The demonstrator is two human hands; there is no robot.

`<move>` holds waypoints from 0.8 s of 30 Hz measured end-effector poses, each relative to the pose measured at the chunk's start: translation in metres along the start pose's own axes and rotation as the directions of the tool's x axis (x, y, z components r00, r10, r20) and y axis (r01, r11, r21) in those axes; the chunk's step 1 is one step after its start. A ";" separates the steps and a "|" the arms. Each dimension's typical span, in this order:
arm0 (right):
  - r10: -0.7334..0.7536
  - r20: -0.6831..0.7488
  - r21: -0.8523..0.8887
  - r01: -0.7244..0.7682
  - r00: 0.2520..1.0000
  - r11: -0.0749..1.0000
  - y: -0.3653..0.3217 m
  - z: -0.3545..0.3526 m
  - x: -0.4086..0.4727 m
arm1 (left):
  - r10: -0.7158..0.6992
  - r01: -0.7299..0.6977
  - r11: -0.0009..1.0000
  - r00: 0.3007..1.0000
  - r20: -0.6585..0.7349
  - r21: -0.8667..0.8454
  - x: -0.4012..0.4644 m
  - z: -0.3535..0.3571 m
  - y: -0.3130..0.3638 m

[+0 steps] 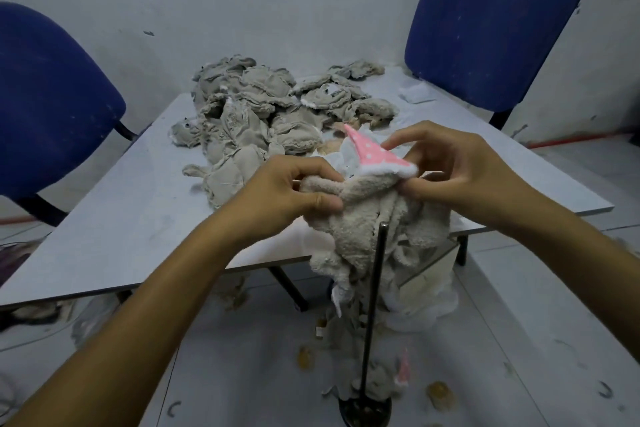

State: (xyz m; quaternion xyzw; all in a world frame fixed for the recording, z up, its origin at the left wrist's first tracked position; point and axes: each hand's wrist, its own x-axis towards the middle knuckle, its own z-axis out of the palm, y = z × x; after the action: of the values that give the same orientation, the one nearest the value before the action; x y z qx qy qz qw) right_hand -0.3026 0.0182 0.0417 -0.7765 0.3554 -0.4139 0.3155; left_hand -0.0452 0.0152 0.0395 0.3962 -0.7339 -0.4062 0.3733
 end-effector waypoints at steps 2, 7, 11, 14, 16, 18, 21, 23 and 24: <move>0.054 0.147 -0.123 -0.036 0.988 0.992 0.002 0.001 -0.001 | 0.037 -0.039 0.992 0.999 0.021 0.117 -0.003 0.003 -0.004; -0.013 0.100 -0.171 0.030 0.995 0.985 -0.003 0.000 0.001 | 0.060 -0.060 0.997 0.998 -0.006 0.044 -0.005 0.008 -0.004; -0.026 0.111 -0.208 0.049 0.994 0.977 -0.003 0.004 -0.002 | 0.076 -0.073 0.992 0.997 -0.027 0.100 -0.005 0.005 -0.004; -0.048 0.092 -0.172 0.063 0.995 0.983 -0.003 0.005 0.000 | 0.057 -0.055 0.995 0.998 -0.019 0.086 -0.006 0.003 -0.007; 0.023 0.202 -0.291 0.038 0.979 0.956 -0.003 0.010 -0.002 | 0.045 -0.045 0.990 0.999 0.004 0.132 -0.006 0.001 -0.009; -0.002 0.175 -0.261 0.048 0.985 0.964 0.000 0.013 -0.004 | 0.015 -0.023 0.989 0.998 0.055 0.147 -0.006 0.001 -0.013; -0.033 0.136 -0.188 0.058 0.990 0.980 0.001 0.009 -0.002 | 0.007 -0.015 0.993 0.997 0.070 0.118 -0.009 0.000 -0.017; 0.018 0.217 -0.220 0.031 0.976 0.975 0.003 0.011 -0.003 | -0.020 0.014 0.995 0.998 0.065 0.101 -0.008 -0.003 -0.019; 0.039 0.248 -0.217 0.017 0.968 0.976 0.005 0.014 -0.004 | -0.049 0.039 0.994 0.994 0.101 0.100 -0.008 -0.004 -0.021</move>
State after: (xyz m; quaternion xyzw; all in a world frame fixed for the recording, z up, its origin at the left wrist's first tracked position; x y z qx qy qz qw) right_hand -0.2934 0.0215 0.0299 -0.8504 0.3600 -0.2692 0.2735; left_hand -0.0325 0.0141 0.0207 0.4084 -0.7624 -0.3980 0.3059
